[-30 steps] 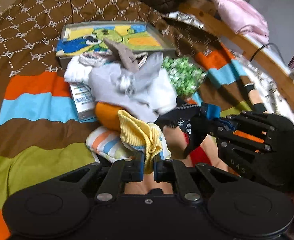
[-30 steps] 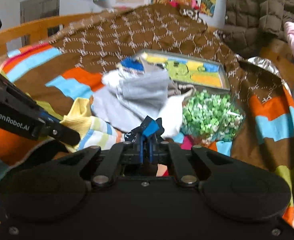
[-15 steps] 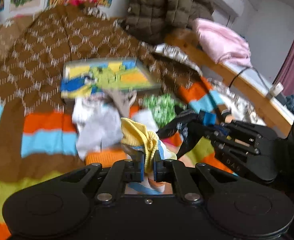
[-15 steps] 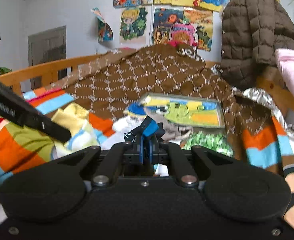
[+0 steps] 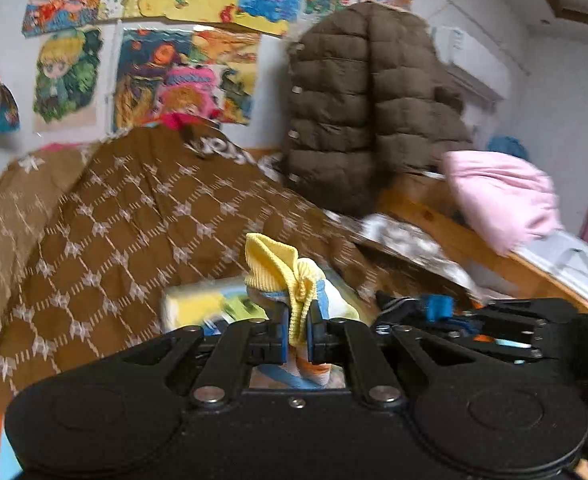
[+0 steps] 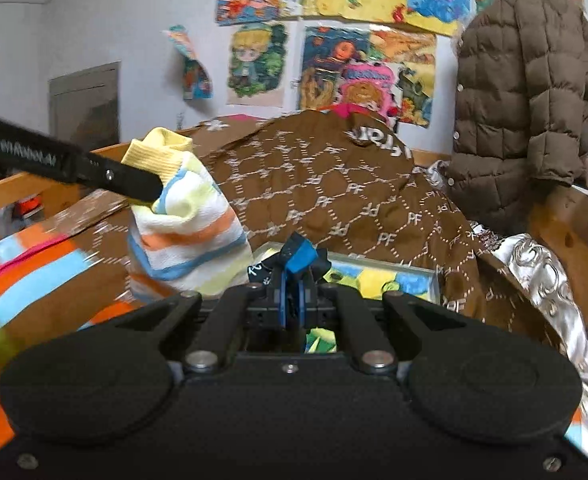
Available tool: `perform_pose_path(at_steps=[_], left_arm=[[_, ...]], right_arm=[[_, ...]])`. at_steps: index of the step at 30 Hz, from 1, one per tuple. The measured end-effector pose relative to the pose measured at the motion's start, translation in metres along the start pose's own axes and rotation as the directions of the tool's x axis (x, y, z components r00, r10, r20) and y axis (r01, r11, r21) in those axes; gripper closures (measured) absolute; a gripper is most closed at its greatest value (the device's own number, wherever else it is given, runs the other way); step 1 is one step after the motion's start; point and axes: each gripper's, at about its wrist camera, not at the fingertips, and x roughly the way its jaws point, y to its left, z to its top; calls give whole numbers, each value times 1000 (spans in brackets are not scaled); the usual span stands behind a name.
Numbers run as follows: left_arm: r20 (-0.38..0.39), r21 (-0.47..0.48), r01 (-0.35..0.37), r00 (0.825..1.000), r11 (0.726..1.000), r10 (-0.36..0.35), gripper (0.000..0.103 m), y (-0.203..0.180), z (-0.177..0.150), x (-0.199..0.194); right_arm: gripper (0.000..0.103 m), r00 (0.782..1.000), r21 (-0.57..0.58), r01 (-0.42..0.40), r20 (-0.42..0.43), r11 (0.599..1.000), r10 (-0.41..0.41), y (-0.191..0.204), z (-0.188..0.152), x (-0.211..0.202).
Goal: Organize soft objects
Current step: 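Carry both socks over the cartoon tray and open both tools to drop them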
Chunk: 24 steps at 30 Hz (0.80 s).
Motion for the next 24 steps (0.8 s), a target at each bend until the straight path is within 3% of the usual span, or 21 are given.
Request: perform_pose_path(at_steps=[4,9,15,24], left_arm=[[5,-36,-52,999,998,53,94,23,13,66],[-40,-112,-49,998,992,45,94,49,4,143],[-96,-154,-34,995,988,19,94,60,-28,204],[-181,-155,-43,983,987,14,94,67,-71,242]], right_arm=[[101,999,45,26,-43,999,-24,-25,13,83],[101,993,96,77,-95,992,-68,-53,8,160],[101,983,197,90,-176,976,-56,-76,-30,220],[99,966,218,110,-255,970,-53,-61,-90,251]])
